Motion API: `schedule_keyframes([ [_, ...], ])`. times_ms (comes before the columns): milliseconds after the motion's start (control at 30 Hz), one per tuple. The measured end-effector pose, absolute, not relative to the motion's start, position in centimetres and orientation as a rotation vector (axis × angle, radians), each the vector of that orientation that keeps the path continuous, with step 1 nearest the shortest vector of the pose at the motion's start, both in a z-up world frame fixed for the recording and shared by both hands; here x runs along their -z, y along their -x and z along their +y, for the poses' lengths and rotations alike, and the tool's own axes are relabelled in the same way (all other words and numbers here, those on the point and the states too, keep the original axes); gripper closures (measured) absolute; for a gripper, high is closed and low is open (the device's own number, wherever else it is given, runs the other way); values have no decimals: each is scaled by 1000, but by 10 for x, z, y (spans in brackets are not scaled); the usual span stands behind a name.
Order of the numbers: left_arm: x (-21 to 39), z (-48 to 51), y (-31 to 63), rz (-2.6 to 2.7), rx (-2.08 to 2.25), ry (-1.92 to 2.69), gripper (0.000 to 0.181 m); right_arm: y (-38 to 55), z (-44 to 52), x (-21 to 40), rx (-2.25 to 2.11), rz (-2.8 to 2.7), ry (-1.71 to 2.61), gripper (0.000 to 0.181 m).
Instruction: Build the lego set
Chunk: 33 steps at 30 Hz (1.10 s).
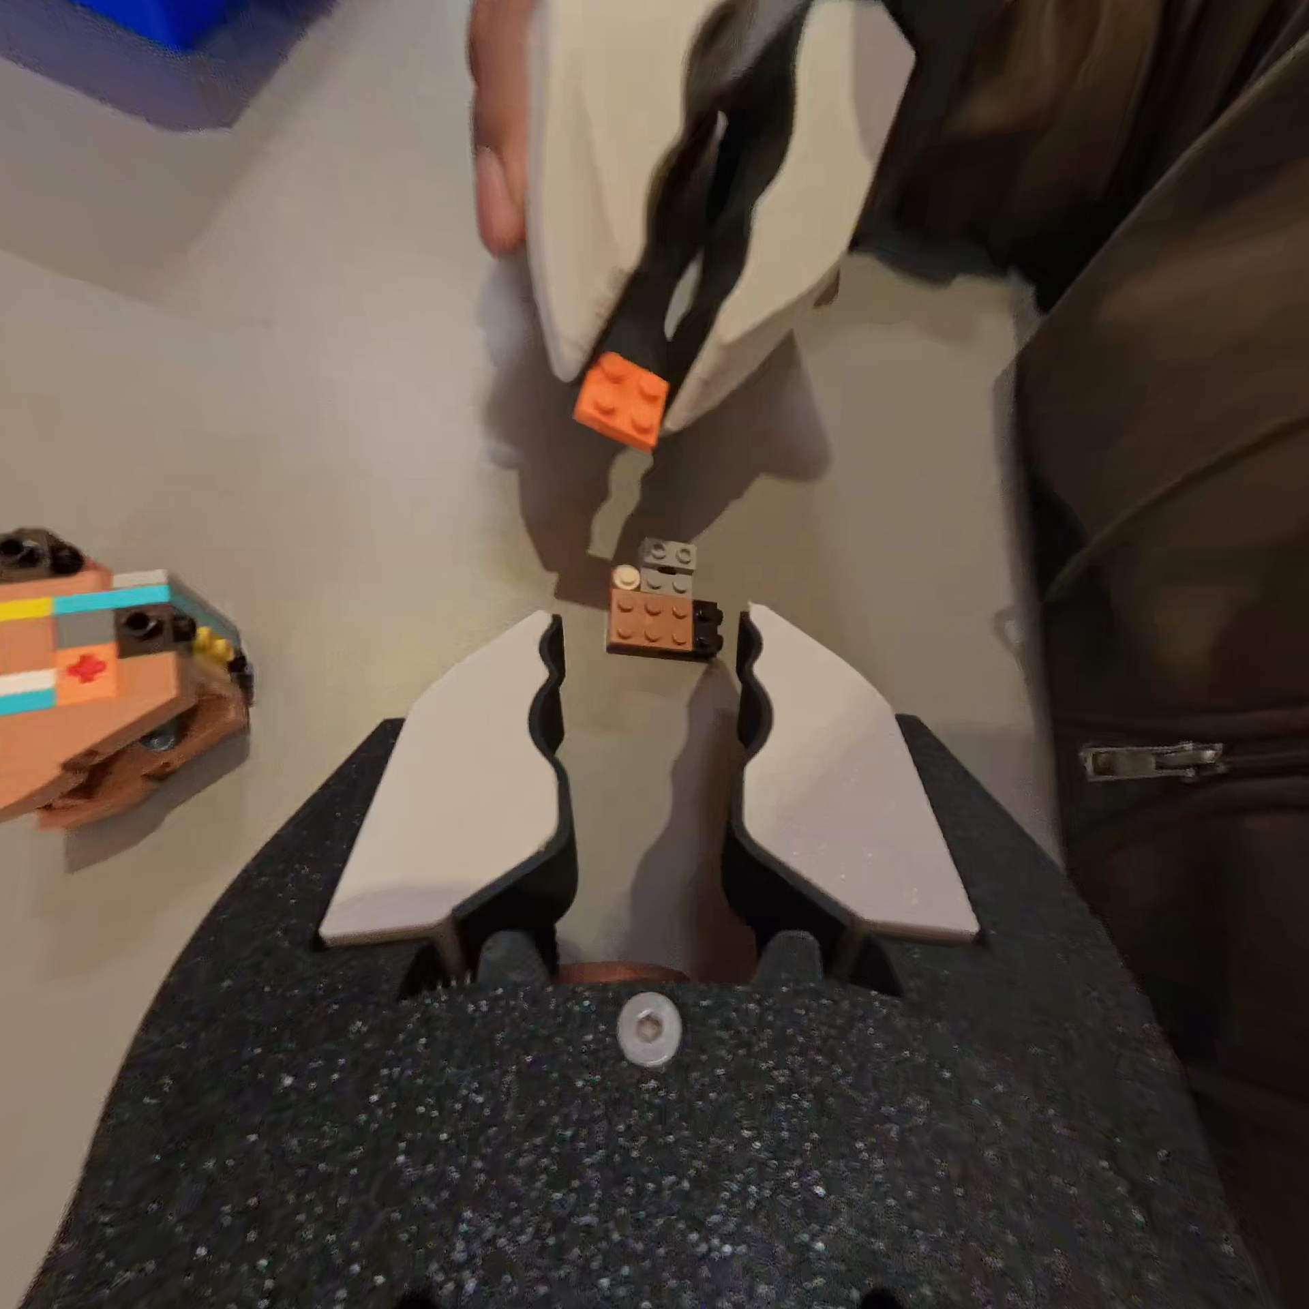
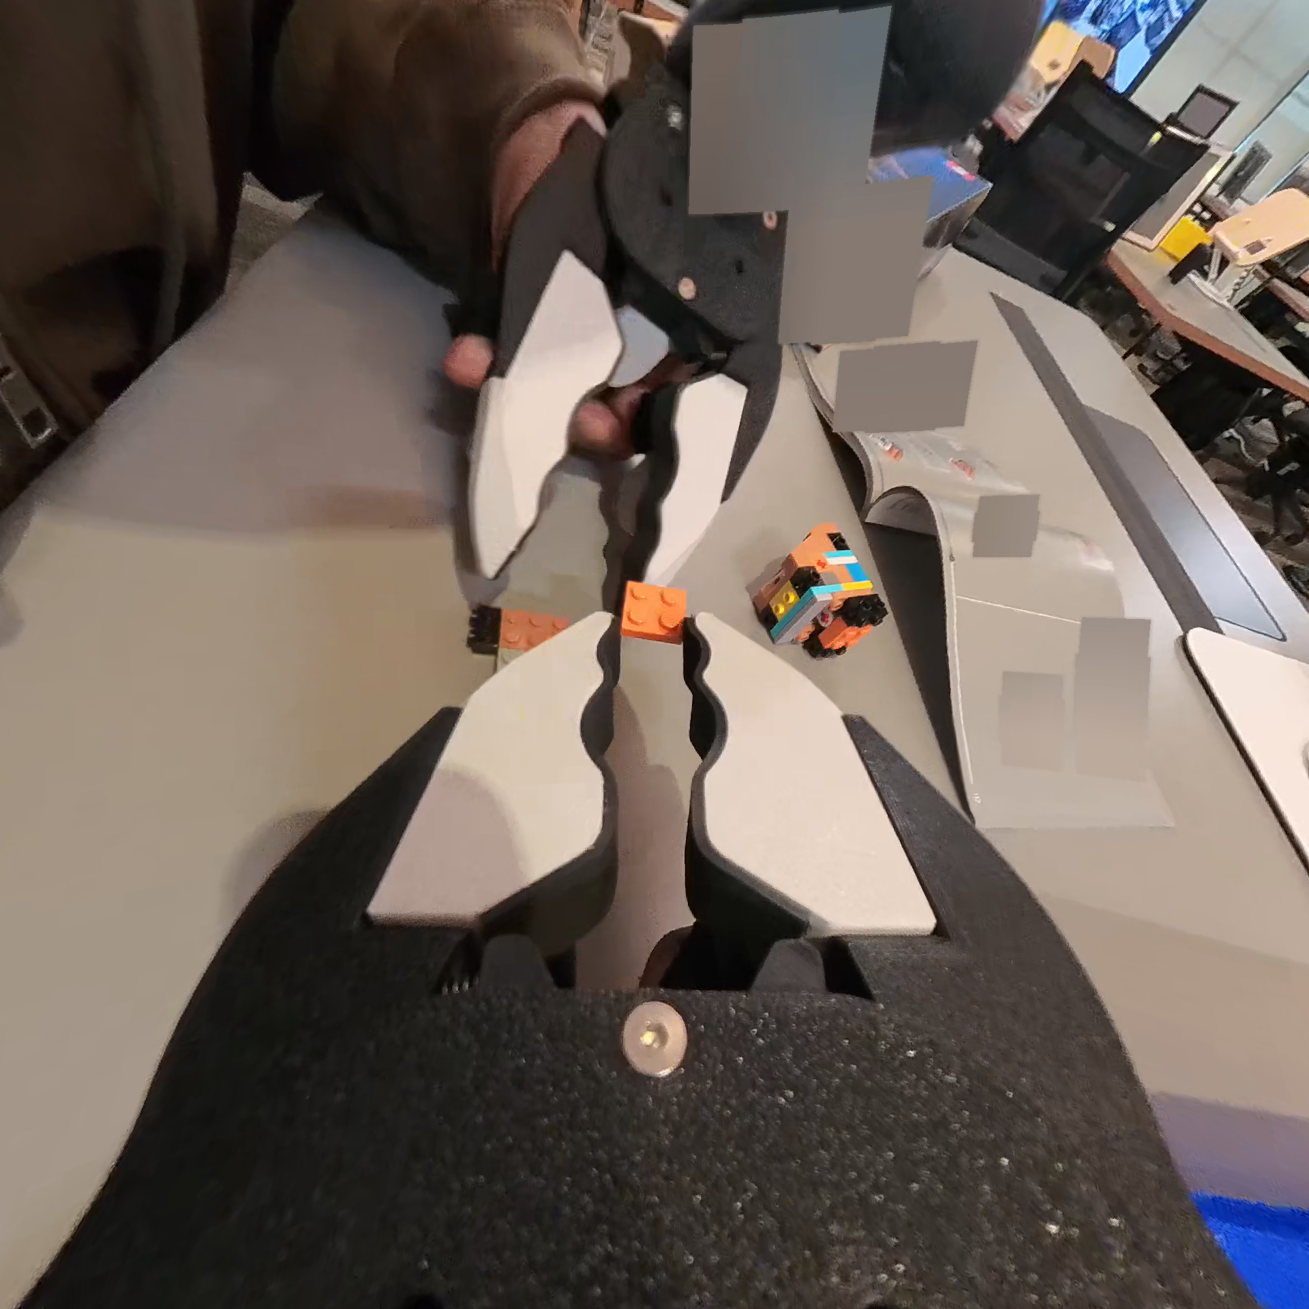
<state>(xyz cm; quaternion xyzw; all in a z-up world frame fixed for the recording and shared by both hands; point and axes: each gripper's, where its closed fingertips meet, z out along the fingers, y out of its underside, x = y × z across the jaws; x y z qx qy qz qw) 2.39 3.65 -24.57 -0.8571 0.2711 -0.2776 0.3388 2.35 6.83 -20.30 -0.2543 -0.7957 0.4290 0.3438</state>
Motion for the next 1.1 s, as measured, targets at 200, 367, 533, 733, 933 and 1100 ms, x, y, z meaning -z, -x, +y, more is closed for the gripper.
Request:
schedule_keyframes([
  [200,259,36,-28,874,452,2222,135,-28,67,209,-1122,-2084,671,165],
  [367,261,36,-34,967,400,2176,146,-29,60,220,-1092,-2140,653,165],
  [533,260,35,-36,991,421,2166,146,-30,58,224,-1067,-2170,650,165],
  [733,257,37,-37,990,436,2135,146,-35,51,228,-1093,-2236,662,165],
  [933,251,39,-38,981,439,2095,146,-35,47,235,-1073,-2290,703,165],
  [1100,251,39,-39,988,441,2089,146,-35,48,238,-1052,-2311,728,165],
])
